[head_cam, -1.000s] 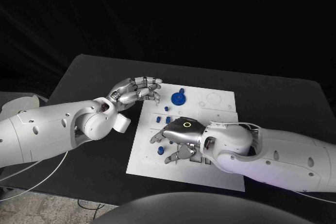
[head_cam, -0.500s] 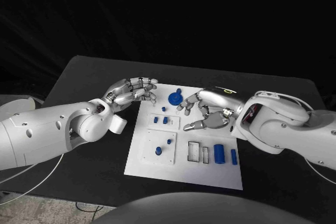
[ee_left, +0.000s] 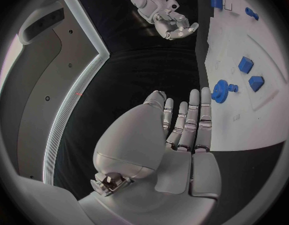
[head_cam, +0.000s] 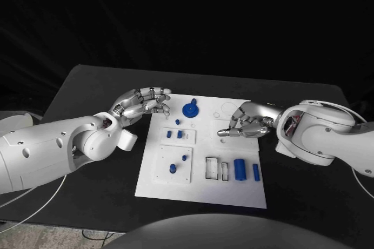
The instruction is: Assemble the parts on the task board
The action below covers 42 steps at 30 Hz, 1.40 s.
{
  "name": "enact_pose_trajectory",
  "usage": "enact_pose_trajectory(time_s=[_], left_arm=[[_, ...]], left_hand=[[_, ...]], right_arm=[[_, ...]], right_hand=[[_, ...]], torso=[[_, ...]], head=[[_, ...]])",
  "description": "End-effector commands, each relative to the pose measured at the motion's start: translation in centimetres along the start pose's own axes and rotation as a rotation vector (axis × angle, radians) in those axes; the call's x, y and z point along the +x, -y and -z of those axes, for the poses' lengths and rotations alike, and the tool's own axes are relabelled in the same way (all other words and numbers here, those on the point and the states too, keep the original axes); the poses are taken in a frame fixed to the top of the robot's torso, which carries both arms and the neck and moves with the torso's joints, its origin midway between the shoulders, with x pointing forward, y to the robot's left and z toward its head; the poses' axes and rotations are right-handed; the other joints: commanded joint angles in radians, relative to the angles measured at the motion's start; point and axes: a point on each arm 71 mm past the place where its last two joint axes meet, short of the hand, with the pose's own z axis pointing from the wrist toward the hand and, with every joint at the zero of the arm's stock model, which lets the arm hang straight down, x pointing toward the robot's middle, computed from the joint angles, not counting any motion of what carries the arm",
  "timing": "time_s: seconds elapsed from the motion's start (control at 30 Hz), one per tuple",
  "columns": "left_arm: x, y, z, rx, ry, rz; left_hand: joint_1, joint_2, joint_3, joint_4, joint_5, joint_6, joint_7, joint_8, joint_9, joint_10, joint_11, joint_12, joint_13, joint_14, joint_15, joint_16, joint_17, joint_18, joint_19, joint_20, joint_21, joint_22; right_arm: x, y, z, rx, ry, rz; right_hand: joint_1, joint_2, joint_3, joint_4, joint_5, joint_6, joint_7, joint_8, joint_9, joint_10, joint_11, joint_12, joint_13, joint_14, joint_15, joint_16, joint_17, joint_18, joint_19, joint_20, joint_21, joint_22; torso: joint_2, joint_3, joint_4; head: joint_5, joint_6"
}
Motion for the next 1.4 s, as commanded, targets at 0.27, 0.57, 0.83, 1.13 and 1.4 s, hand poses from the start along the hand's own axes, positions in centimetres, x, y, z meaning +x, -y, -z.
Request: enact_pose_trajectory(time_s=[0.27, 0.57, 0.83, 1.13, 1.4], left_arm=[[0.2, -0.2, 0.1, 0.0, -0.016, 0.017], [0.3, -0.3, 0.1, -0.004, -0.019, 0.019], [0.2, -0.3, 0.2, -0.005, -0.019, 0.02], [0.1, -0.3, 0.3, -0.009, -0.018, 0.019], [0.1, -0.4, 0.3, -0.013, -0.019, 0.021]], left_hand=[[0.01, 0.003, 0.008, 0.001, 0.006, -0.009, -0.002, 0.0, -0.002, 0.0, 0.009, 0.004, -0.002, -0.008, 0.001, 0.003, 0.0, 0.0, -0.007, -0.003, -0.002, 0.002], [0.012, 0.003, 0.01, -0.001, 0.007, -0.009, -0.002, 0.001, -0.002, 0.0, 0.01, 0.004, -0.003, -0.008, 0.001, 0.004, 0.0, 0.0, -0.008, -0.003, -0.002, 0.004], [0.015, 0.002, 0.011, -0.003, 0.008, -0.009, -0.002, 0.001, -0.003, 0.0, 0.011, 0.004, -0.004, -0.008, 0.001, 0.004, 0.0, 0.0, -0.008, -0.003, -0.002, 0.005], [0.015, 0.002, 0.011, -0.003, 0.008, -0.009, -0.002, 0.001, -0.003, 0.0, 0.011, 0.004, -0.004, -0.008, 0.001, 0.004, 0.0, 0.0, -0.008, -0.003, -0.002, 0.005], [0.016, 0.002, 0.012, -0.004, 0.009, -0.01, -0.002, 0.001, -0.003, 0.0, 0.012, 0.004, -0.005, -0.008, 0.001, 0.004, 0.0, 0.0, -0.008, -0.004, -0.002, 0.005]], right_arm=[[1.3, 2.6, 0.5, 0.296, -0.17, 0.151], [2.4, 2.6, 0.8, 0.33, -0.221, 0.181], [2.9, 1.8, 1.6, 0.307, -0.182, 0.216], [3.9, 1.8, 2.7, 0.304, -0.174, 0.222], [4.9, 1.8, 3.1, 0.3, -0.182, 0.213]], right_hand=[[0.003, -0.005, 0.036, 0.001, 0.037, 0.028, -0.046, 0.177, 0.251, 0.105, -0.046, 0.004, 0.262, 0.105, -0.048, 0.023, 0.263, -0.04, 0.034, -0.051, 0.145, 0.197], [0.015, -0.002, 0.039, 0.0, 0.048, -0.021, -0.04, 0.134, 0.278, 0.105, -0.041, 0.004, 0.262, 0.105, -0.048, 0.022, 0.26, -0.045, 0.037, -0.053, 0.177, 0.203], [0.029, 0.0, 0.038, -0.002, 0.051, 0.008, -0.021, 0.007, 0.21, 0.105, -0.023, 0.004, 0.262, 0.104, -0.036, 0.019, 0.256, -0.05, 0.042, -0.042, 0.213, 0.21], [0.026, 0.002, 0.034, -0.001, 0.048, 0.024, -0.018, -0.028, 0.191, 0.105, -0.021, 0.004, 0.262, 0.1, -0.035, 0.01, 0.236, -0.051, 0.042, -0.04, 0.22, 0.211], [0.009, 0.006, 0.029, 0.003, 0.04, 0.034, -0.016, -0.05, 0.18, 0.105, -0.02, 0.004, 0.262, 0.098, -0.033, 0.007, 0.228, -0.051, 0.041, -0.038, 0.221, 0.21]], torso=[[0.0, -0.0003, -0.0007], [0.001, 0.0, -0.001], [0.001, -0.0005, -0.0019], [0.0, -0.0012, -0.0017], [0.0, -0.0004, -0.0011]], head=[[-0.008, 0.0], [-0.005, 0.0], [-0.006, 0.0], [-0.008, 0.0], [-0.01, 0.0]])
